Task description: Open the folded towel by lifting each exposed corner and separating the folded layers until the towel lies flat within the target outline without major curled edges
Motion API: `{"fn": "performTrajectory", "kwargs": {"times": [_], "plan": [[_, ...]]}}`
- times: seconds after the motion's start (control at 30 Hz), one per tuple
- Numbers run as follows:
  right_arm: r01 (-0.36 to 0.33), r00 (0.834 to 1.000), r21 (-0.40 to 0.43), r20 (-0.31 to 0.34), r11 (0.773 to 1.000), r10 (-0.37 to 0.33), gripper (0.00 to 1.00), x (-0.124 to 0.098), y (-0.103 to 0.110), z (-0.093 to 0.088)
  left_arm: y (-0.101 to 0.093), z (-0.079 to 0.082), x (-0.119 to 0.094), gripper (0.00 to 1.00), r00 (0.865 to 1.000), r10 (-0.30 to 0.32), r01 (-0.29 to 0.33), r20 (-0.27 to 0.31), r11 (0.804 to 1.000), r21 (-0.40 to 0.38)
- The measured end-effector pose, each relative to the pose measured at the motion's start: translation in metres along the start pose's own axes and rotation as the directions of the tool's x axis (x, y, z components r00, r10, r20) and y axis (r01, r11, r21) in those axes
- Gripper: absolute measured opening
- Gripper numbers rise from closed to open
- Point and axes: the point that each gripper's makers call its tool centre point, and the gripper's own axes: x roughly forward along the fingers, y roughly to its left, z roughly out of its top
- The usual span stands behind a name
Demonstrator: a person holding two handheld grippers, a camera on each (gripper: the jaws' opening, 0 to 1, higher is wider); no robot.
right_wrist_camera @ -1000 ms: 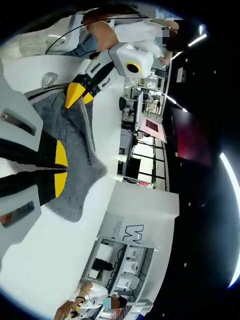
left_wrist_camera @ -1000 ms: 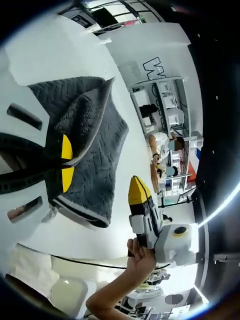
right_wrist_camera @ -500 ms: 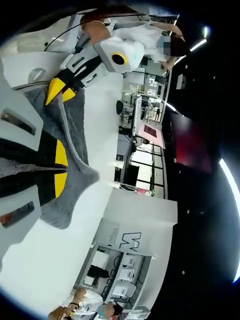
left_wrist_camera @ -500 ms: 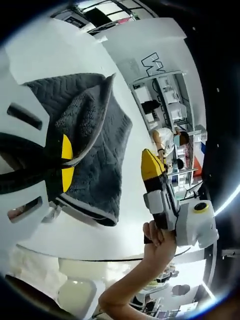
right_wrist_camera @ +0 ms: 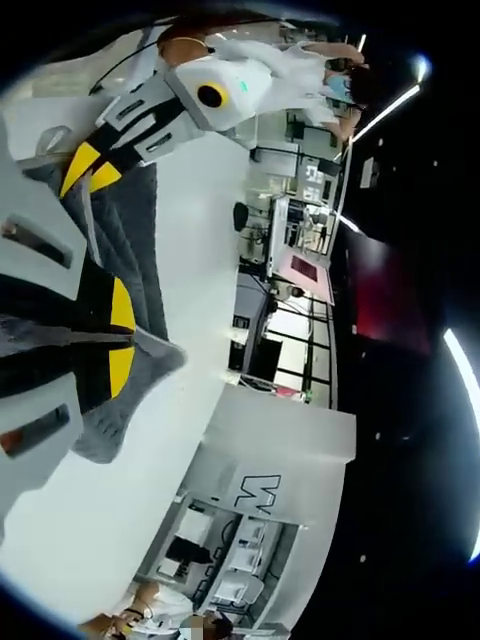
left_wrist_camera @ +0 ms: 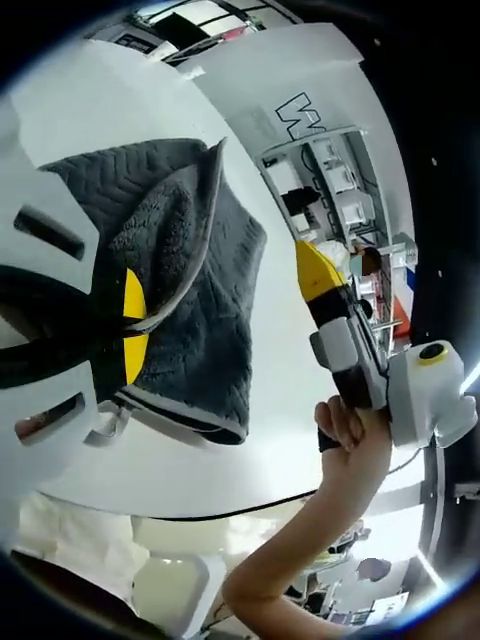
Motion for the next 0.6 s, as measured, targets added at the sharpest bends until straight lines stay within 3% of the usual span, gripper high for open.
{"fn": "performTrajectory", "kwargs": {"times": [0.33, 0.6], "plan": [[-0.022, 1.000, -0.014, -0.012, 1.000, 0.022, 0.00, 0.021, -0.001, 0.009, -0.001, -0.001, -0.001, 0.01, 1.000, 0.002, -0.002, 0.000, 1.000, 0.020], [-0.034, 0.999, -0.002, -0.039, 0.999, 0.034, 0.03, 0.040, 0.002, 0.004, -0.002, -0.001, -0.003, 0.01, 1.000, 0.004, -0.004, 0.007, 1.000, 0.018]]}}
